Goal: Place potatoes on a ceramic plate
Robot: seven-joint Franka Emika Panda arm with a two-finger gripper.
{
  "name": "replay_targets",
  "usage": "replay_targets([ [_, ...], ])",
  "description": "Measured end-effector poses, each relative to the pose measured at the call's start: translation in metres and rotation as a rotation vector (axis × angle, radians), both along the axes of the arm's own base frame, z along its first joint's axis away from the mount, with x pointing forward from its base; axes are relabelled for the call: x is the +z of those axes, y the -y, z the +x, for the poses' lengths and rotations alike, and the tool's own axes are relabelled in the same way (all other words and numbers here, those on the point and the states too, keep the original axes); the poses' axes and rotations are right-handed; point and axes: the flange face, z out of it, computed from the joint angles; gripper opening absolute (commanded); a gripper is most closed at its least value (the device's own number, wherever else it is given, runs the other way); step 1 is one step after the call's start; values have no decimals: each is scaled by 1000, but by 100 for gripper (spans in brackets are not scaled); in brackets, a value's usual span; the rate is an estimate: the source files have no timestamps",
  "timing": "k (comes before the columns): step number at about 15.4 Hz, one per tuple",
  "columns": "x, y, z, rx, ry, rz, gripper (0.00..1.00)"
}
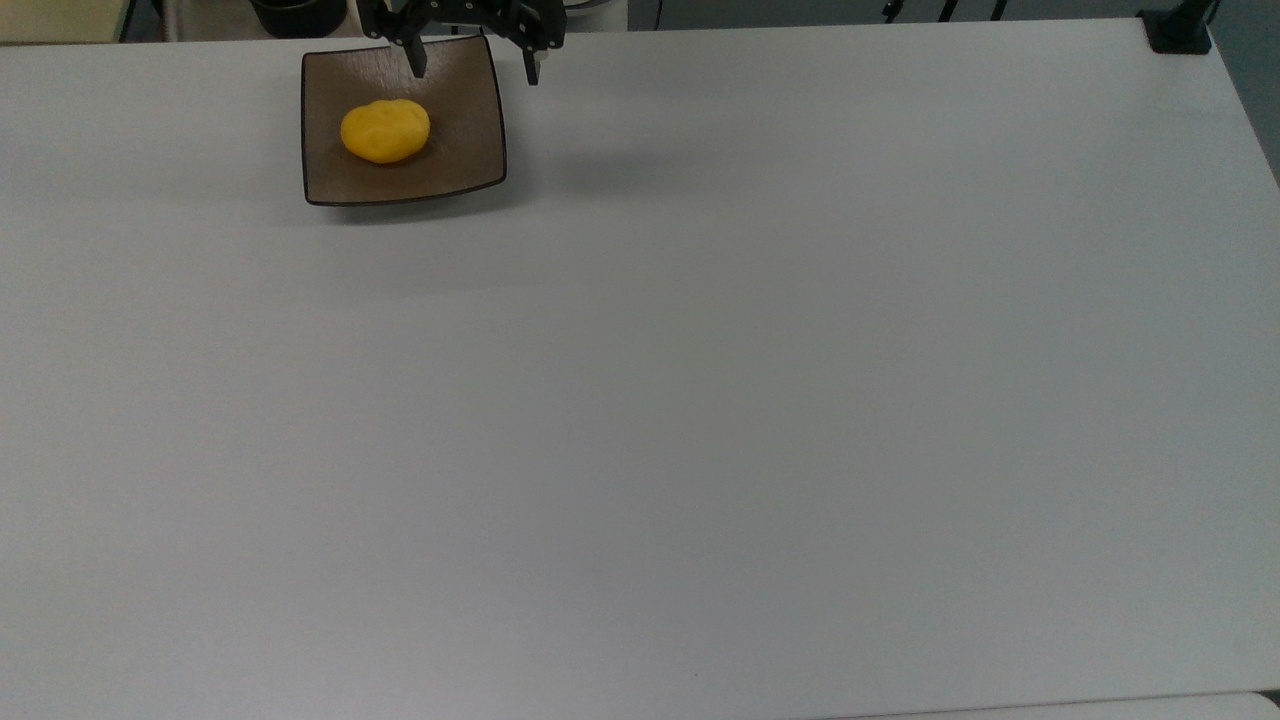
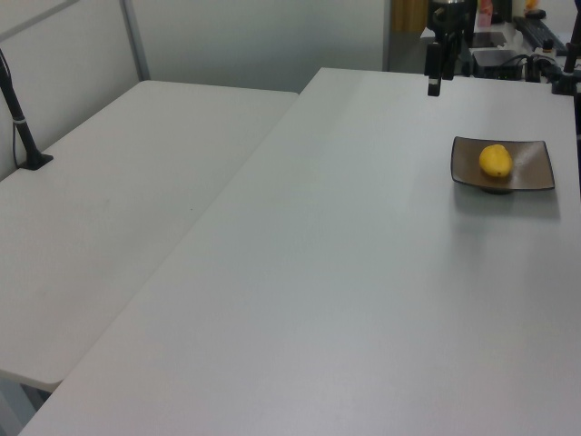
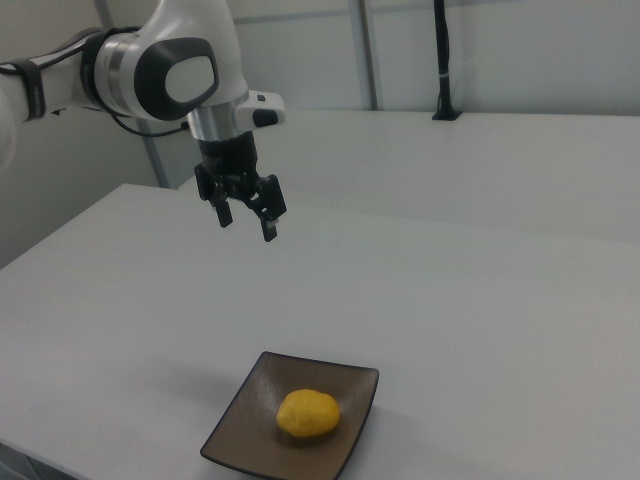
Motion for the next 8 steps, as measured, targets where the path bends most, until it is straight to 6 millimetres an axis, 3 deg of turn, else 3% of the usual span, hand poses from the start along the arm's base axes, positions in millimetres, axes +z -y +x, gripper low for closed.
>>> replay_targets([
  [8,-2,-7,0,25,-4,-43,100],
])
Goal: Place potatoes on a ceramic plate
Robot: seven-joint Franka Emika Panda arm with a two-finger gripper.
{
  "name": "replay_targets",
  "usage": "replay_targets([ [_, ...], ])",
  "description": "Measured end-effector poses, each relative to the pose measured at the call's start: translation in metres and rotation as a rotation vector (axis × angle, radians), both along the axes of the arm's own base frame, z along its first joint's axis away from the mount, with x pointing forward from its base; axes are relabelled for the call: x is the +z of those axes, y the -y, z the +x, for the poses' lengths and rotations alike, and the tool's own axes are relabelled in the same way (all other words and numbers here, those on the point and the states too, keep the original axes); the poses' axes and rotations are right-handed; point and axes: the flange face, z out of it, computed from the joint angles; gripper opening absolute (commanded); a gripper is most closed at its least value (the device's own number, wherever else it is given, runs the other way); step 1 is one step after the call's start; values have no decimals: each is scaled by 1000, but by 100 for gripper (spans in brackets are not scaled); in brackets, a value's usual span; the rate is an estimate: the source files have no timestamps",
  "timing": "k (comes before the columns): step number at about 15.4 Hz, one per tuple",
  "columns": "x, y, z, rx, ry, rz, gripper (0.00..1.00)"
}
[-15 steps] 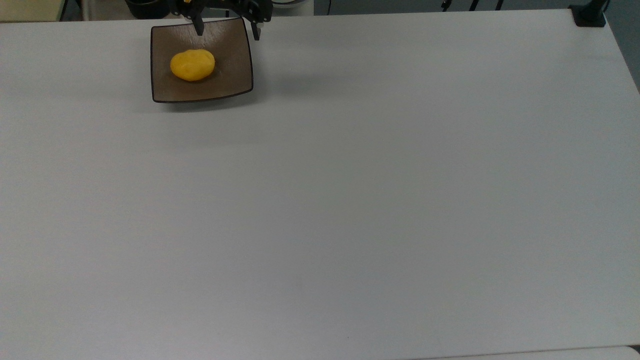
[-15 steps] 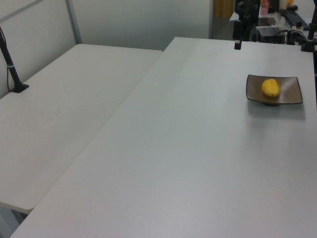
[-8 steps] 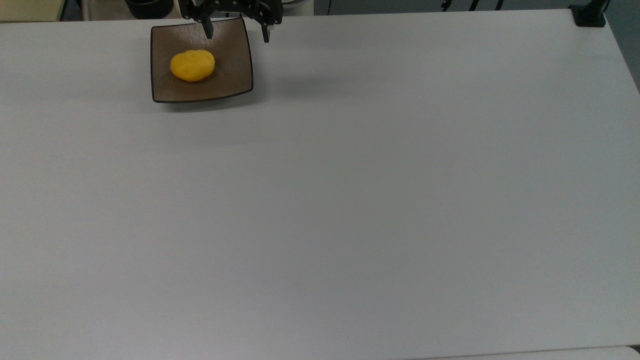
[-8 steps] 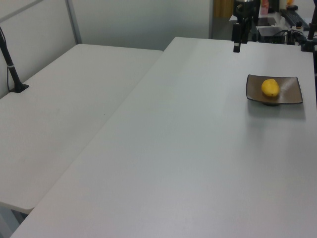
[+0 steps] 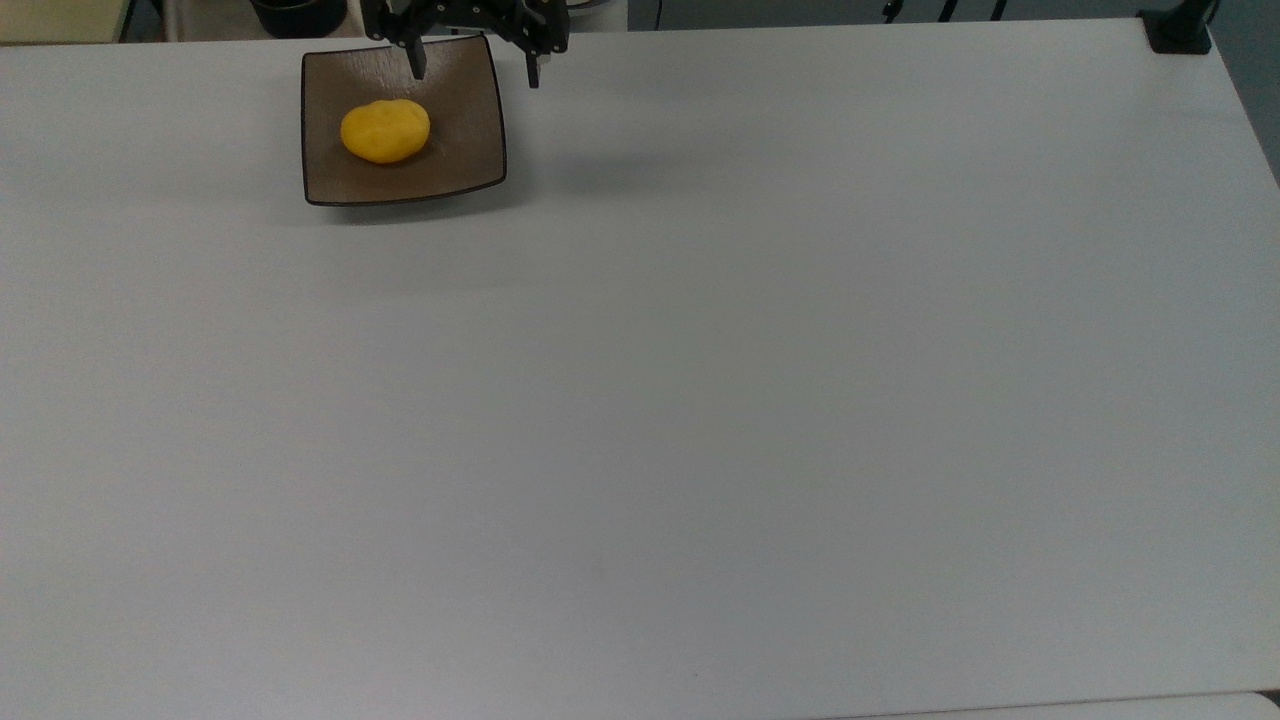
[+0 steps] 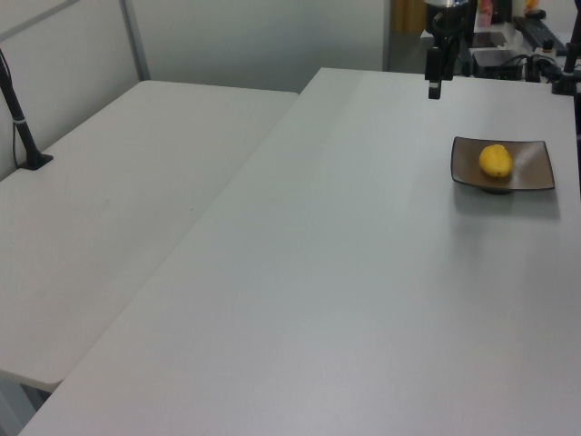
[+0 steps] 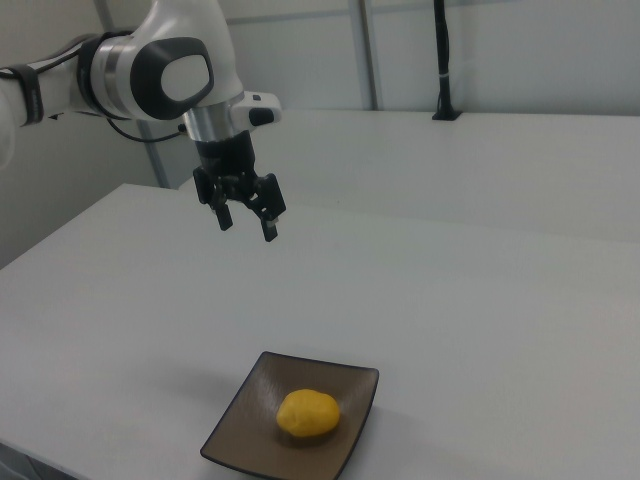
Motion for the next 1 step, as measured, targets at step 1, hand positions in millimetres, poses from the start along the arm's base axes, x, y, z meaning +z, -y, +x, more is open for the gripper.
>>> replay_targets([
  [1,0,1,0,-2,0,0,100],
])
